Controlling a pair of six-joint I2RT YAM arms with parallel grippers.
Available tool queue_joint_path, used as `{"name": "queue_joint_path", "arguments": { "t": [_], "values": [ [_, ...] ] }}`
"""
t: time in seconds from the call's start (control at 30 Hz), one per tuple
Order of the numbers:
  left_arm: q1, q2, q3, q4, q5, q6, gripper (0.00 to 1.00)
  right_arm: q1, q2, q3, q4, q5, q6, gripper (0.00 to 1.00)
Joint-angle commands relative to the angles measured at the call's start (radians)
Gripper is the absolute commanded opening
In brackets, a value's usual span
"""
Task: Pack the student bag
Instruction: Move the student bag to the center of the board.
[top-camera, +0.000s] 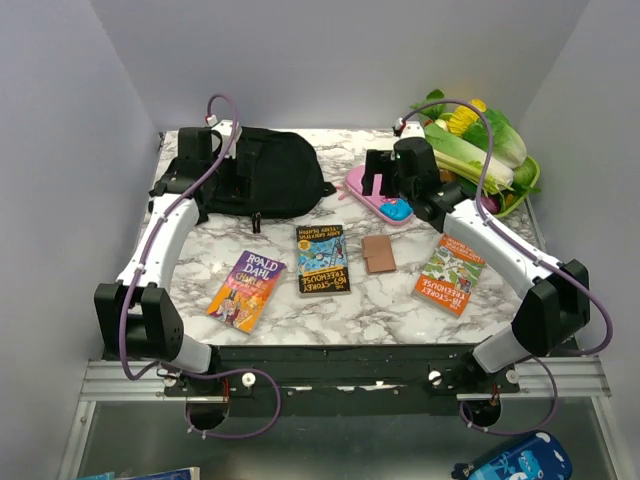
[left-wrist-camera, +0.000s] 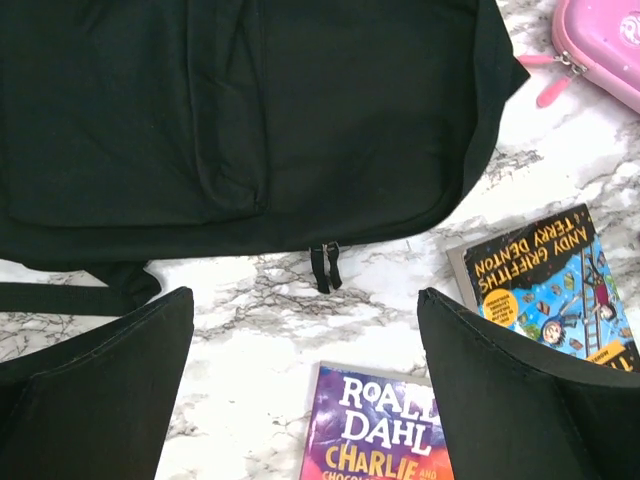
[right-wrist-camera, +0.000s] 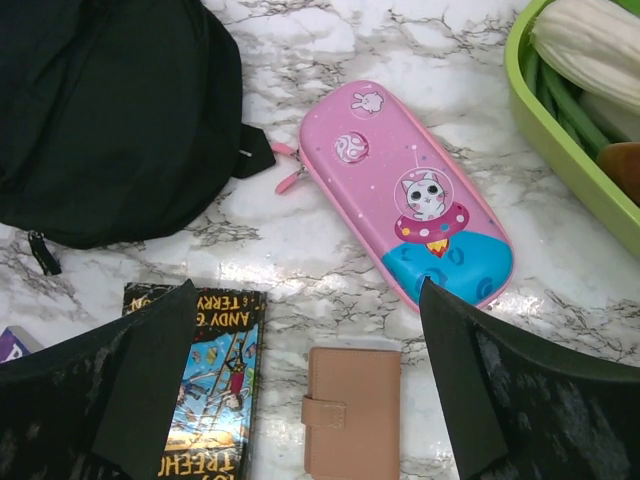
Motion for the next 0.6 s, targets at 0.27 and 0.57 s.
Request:
{"name": "queue_joint_path", "arguments": {
  "t": [0.27,0.57],
  "values": [
    [-0.005,0.259,0.181,0.088,-0.25,-0.063,0.99,0.039,0.0,-0.045,0.017,0.018,-0.015,1.0],
    [-0.005,0.523,0.392,0.037,-0.324,-0.107,0.96,0.058,-0.127,-0.199,0.075,0.024,-0.03,0.97]
  ]
}}
